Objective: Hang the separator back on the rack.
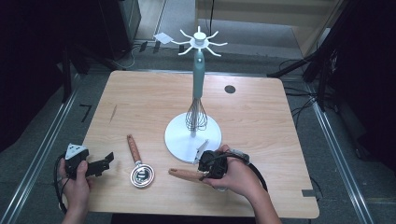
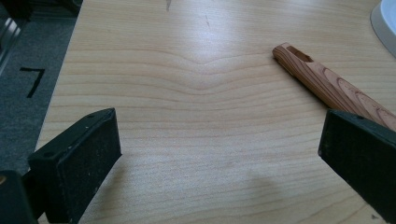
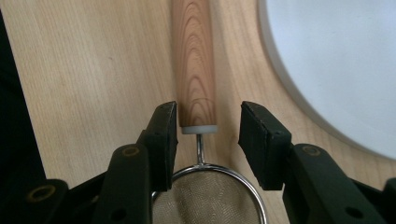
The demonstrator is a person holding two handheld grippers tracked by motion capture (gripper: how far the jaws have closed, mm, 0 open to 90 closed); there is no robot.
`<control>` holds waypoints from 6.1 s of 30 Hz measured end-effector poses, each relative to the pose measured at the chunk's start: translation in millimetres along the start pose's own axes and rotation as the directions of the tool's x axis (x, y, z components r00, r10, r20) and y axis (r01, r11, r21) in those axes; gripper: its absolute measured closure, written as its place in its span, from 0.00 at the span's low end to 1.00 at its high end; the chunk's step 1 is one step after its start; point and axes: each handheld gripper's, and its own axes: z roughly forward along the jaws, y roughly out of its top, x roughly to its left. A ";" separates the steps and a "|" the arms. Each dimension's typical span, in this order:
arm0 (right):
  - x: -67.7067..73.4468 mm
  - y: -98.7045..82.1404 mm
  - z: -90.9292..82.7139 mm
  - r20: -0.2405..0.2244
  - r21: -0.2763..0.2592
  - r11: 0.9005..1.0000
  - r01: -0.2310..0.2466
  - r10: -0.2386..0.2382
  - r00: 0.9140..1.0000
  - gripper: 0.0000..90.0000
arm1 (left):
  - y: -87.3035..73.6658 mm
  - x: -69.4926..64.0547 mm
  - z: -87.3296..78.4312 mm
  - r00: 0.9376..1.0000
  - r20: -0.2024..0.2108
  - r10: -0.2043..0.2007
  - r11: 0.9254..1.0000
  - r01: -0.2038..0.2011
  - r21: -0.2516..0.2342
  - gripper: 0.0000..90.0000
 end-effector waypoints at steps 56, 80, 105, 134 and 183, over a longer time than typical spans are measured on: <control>-25.7 -14.0 -12.5 0.121 0.035 0.987 -0.155 0.150 0.981 0.79 | -0.1 -0.1 -0.1 1.000 0.002 -0.002 1.000 0.002 0.000 0.00; -51.0 -44.2 -30.0 0.206 -0.085 0.943 -0.323 0.333 0.920 0.79 | -0.1 0.1 -0.1 1.000 0.003 -0.004 1.000 0.004 -0.001 0.00; -59.4 -59.5 -43.5 0.265 -0.286 0.883 -0.372 0.447 0.855 0.79 | -0.1 0.2 -0.1 1.000 0.003 -0.005 1.000 0.005 -0.002 0.00; -51.2 -64.2 -63.1 0.267 -0.563 0.754 -0.338 0.553 0.789 0.79 | -0.2 0.3 -0.3 1.000 0.004 -0.006 1.000 0.006 -0.002 0.00; -10.1 -45.3 -117.0 0.208 -0.900 0.429 -0.080 0.584 0.785 0.79 | -0.4 1.5 -1.1 1.000 0.005 -0.017 1.000 0.017 -0.003 0.00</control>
